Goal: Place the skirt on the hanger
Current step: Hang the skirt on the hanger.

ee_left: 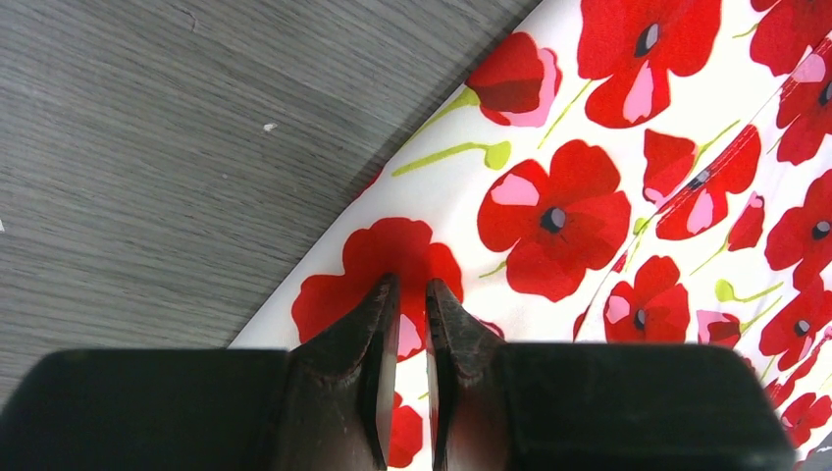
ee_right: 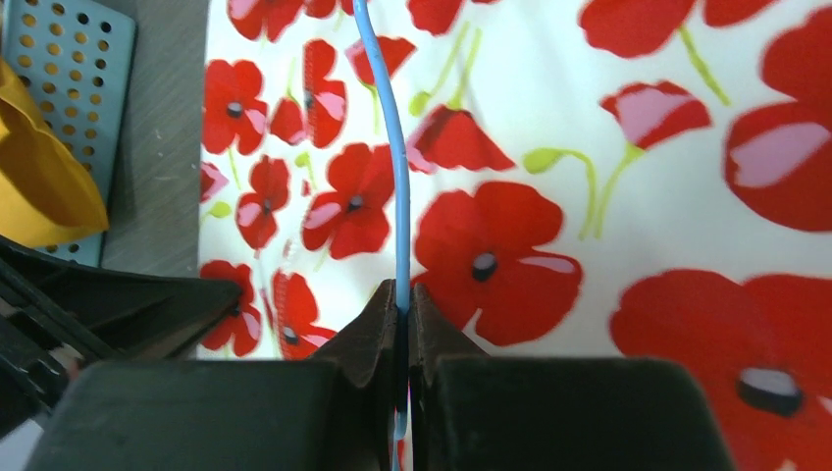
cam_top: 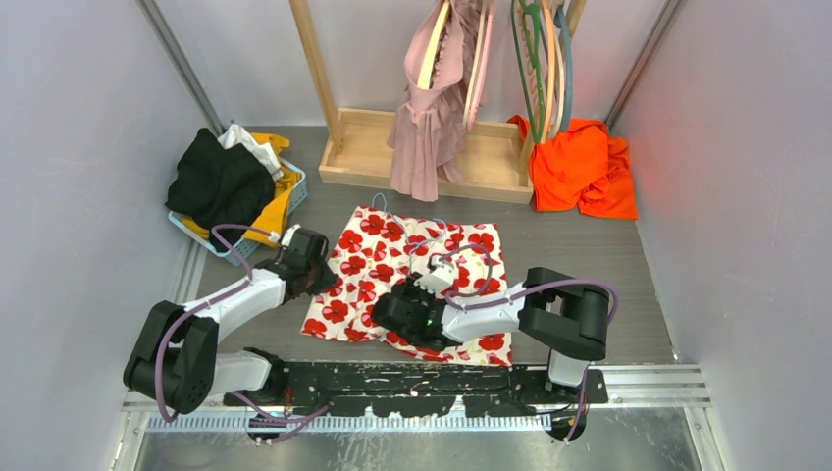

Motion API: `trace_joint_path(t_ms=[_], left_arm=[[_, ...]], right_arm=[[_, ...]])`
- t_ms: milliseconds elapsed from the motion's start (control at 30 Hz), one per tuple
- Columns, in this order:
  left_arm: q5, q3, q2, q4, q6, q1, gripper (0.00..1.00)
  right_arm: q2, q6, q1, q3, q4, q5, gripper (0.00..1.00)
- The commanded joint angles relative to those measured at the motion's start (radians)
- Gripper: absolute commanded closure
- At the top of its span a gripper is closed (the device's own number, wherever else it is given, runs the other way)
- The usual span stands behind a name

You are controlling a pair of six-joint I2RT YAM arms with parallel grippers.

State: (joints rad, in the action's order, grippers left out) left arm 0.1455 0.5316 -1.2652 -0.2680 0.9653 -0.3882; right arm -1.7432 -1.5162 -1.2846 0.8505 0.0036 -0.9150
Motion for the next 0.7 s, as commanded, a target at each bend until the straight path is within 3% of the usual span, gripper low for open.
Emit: trace_joint_path(t_ms=[0, 667], left_arm=[[0.007, -0.044, -0.013, -0.110, -0.016, -0.003, 0.82], [0.006, -0.037, 0.024, -0.123, -0.019, -0.003, 0.82]], right_arm=[[0.067, -0.085, -0.039, -0.077, -0.016, -0.044, 0.99], [0.267, -0.244, -0.101, -0.214, -0.265, -0.168, 0.99]])
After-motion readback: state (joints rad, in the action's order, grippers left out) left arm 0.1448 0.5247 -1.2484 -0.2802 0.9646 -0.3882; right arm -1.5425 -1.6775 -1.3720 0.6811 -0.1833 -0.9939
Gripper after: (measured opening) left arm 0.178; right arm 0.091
